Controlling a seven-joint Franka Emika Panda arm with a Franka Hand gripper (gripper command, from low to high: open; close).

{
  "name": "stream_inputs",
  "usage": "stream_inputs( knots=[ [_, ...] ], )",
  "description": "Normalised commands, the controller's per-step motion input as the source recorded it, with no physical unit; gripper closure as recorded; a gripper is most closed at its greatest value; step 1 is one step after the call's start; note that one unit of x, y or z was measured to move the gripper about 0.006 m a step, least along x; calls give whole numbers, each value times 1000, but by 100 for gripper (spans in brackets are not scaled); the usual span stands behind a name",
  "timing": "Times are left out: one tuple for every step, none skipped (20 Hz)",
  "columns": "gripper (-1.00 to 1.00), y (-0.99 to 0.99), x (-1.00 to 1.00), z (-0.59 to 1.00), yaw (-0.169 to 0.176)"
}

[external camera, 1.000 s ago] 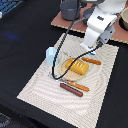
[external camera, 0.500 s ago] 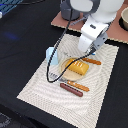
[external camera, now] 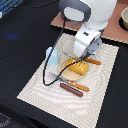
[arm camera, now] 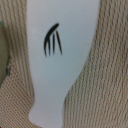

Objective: Interact with the objects in diverse but meaningful ways.

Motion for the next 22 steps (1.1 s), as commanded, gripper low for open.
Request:
stream_inputs(
  knots=[
    [100,351,-269,-211,0],
    [100,340,-231,-191,0],
    [100,349,-240,-197,0],
    [100,323,-249,-177,0],
    [100,360,-220,-146,0],
    [100,329,-226,-169,0],
    [100,320,-254,-171,0],
    [100,320,-243,-163,0],
    [100,314,-246,-146,0],
    [100,320,-231,-117,0],
    [100,320,-234,-89,0],
    [100,311,-249,0,0],
    [100,340,-254,89,9],
    [100,377,-340,363,1],
    [100,349,-386,571,0],
    [100,349,-423,766,0],
    [100,297,-554,983,0],
    [100,194,-660,983,0],
    [100,77,-800,1000,0],
    [100,0,-823,1000,0],
    [100,-11,-863,1000,0],
    [100,-194,-880,1000,0]
  ],
)
